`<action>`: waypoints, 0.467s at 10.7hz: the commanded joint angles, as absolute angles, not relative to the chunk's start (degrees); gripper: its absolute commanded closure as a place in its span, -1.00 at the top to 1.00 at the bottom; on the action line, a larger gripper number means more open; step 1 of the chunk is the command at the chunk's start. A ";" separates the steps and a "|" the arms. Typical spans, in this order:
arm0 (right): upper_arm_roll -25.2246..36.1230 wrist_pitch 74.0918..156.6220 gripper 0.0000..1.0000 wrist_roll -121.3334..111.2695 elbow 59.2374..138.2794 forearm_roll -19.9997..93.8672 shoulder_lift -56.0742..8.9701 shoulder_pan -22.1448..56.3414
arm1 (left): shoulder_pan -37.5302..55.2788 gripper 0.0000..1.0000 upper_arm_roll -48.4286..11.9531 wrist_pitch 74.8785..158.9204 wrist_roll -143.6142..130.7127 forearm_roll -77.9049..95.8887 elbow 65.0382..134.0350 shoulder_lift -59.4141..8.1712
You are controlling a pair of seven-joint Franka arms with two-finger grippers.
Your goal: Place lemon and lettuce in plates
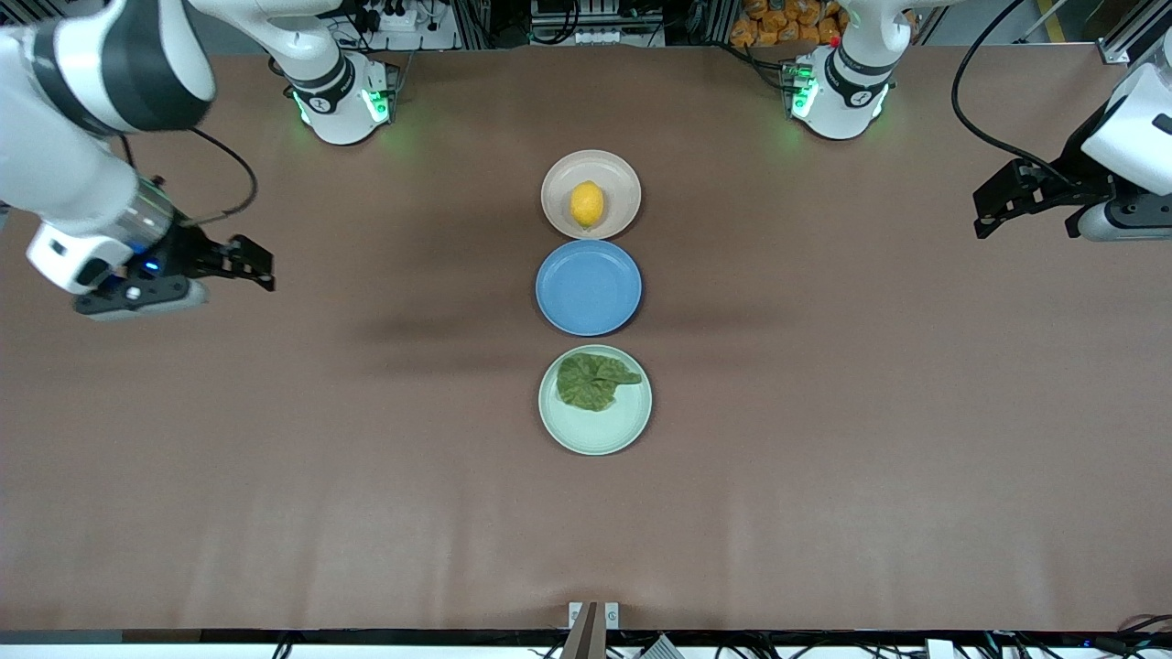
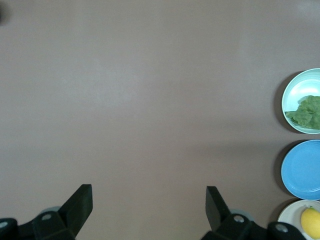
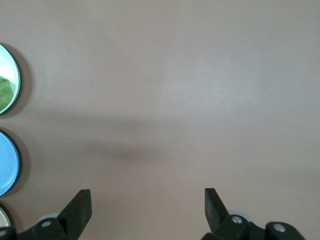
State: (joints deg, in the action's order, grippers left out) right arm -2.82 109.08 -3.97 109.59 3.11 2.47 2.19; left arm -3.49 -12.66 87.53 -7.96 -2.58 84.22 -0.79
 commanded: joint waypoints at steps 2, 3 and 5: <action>-2.29 100.64 1.00 -5.45 100.20 0.18 2.20 1.05 | -4.22 1.00 -12.74 86.92 -5.80 -1.23 84.73 0.17; -2.20 99.59 1.00 -5.45 98.98 0.09 2.20 0.97 | -4.22 1.00 -12.74 86.92 -5.80 -1.23 84.73 0.09; -1.76 95.64 1.00 -5.27 96.34 -0.09 1.93 1.05 | -4.22 1.00 -12.74 86.92 -5.89 -1.32 84.81 0.18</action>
